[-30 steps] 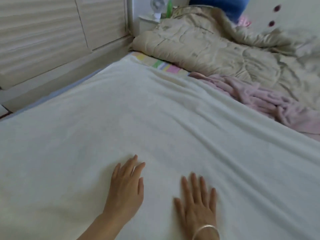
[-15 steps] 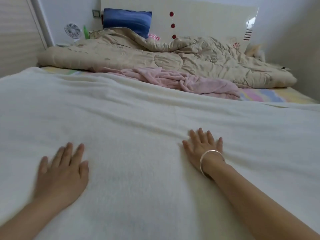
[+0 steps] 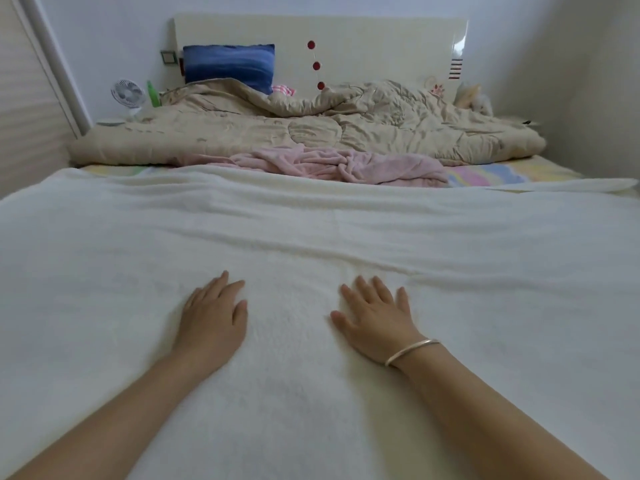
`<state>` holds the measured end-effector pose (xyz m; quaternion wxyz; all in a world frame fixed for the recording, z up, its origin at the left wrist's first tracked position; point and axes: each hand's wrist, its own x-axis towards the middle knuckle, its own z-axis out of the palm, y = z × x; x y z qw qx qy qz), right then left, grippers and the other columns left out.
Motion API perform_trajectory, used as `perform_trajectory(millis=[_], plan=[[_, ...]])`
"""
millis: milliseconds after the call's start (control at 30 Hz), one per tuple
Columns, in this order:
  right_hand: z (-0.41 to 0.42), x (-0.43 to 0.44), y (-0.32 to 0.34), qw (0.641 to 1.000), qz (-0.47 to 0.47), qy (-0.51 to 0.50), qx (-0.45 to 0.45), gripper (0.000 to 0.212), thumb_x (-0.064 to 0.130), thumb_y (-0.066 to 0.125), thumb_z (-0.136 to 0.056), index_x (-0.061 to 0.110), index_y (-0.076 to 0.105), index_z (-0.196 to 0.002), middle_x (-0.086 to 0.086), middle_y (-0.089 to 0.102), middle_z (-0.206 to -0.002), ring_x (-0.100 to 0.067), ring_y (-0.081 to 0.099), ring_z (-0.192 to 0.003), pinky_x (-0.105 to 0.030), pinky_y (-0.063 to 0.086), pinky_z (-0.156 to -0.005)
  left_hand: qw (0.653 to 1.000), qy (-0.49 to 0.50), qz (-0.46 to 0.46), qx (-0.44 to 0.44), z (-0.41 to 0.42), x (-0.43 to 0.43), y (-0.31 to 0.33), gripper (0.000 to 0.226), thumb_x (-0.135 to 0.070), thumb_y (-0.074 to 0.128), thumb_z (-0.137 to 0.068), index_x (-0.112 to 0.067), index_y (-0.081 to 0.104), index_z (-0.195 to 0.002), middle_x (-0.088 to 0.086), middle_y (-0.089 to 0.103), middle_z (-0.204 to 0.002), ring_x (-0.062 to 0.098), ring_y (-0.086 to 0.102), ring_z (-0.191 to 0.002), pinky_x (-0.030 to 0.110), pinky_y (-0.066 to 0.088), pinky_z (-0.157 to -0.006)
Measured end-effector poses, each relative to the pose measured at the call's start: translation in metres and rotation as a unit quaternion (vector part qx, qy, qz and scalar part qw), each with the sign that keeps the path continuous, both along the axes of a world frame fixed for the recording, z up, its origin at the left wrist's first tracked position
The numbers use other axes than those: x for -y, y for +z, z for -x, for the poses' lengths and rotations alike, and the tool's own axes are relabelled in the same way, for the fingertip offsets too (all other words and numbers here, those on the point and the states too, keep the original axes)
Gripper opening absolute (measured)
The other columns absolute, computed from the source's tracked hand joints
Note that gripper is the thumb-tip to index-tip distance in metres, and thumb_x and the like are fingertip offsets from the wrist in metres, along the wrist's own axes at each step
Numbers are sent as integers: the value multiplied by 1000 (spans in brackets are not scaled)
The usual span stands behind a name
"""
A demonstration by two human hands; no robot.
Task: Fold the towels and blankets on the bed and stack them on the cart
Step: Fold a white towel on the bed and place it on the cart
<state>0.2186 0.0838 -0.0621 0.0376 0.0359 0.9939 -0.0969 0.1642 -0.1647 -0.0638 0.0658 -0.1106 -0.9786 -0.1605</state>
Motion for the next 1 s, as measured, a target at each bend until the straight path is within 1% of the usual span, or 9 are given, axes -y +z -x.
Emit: perform_trajectory(millis=[133,333,533,633,700,833,900,967,1000], plan=[[22,-25,14,997,27,-48,-53,57,51,29,-99,33,17,-152,6,5,-161,-16,-4,-148,-44,-5,-119,997,-69,-38,-9,31,-51,27,45,-32,37,-102,-22,39,-146,1,19,-161,16,19,-147,32,11,-120],[95,-97,13,991,-12,-128,-46,53,45,27,-101,29,20,-152,2,10,-161,-20,1,-149,-36,6,-120,990,-134,-10,-52,121,-124,38,43,-31,40,-101,-23,41,-143,0,25,-159,14,19,-146,31,10,-120],[197,-156,0,988,-59,-127,-68,62,45,33,-99,25,11,-153,3,4,-162,-19,0,-148,-34,10,-118,990,-121,30,-72,241,-186,15,47,-29,44,-98,-23,37,-145,-2,26,-158,13,18,-146,29,10,-119],[255,-178,5,985,-79,-117,-97,62,37,35,-98,23,11,-153,1,5,-161,-20,2,-148,-35,14,-117,990,-87,34,-105,297,-205,20,53,-19,48,-93,-20,35,-144,-4,36,-150,14,28,-141,28,18,-115],[283,-186,9,983,-76,-120,-115,57,31,34,-99,21,16,-152,0,10,-161,-22,5,-148,-37,17,-116,991,-76,47,-102,316,-211,22,56,-15,49,-89,-19,34,-144,-3,39,-148,15,30,-140,28,21,-114],[318,-198,12,984,-52,-99,-139,52,16,36,-96,22,28,-147,1,28,-154,-23,19,-142,-36,28,-109,990,-99,81,-58,342,-220,20,66,-10,46,-89,-19,25,-150,-1,24,-159,15,18,-147,30,13,-119],[330,-206,13,986,-54,-87,-134,55,13,40,-94,23,29,-147,1,35,-150,-23,26,-138,-36,33,-105,988,-100,104,-51,354,-220,22,69,-8,47,-87,-19,23,-151,-1,21,-160,16,16,-148,31,13,-119],[337,-215,14,989,-80,-82,-97,59,15,48,-91,22,29,-146,0,42,-143,-24,33,-132,-35,36,-101,984,-97,138,-52,364,-217,25,68,-11,50,-87,-20,27,-150,-2,28,-157,17,23,-145,31,18,-118],[342,-221,15,987,-110,-77,-92,55,18,53,-88,22,37,-140,0,49,-134,-24,39,-125,-35,37,-96,978,-105,171,-56,369,-215,29,62,-13,51,-87,-23,33,-146,-2,37,-150,18,32,-140,32,23,-114]])
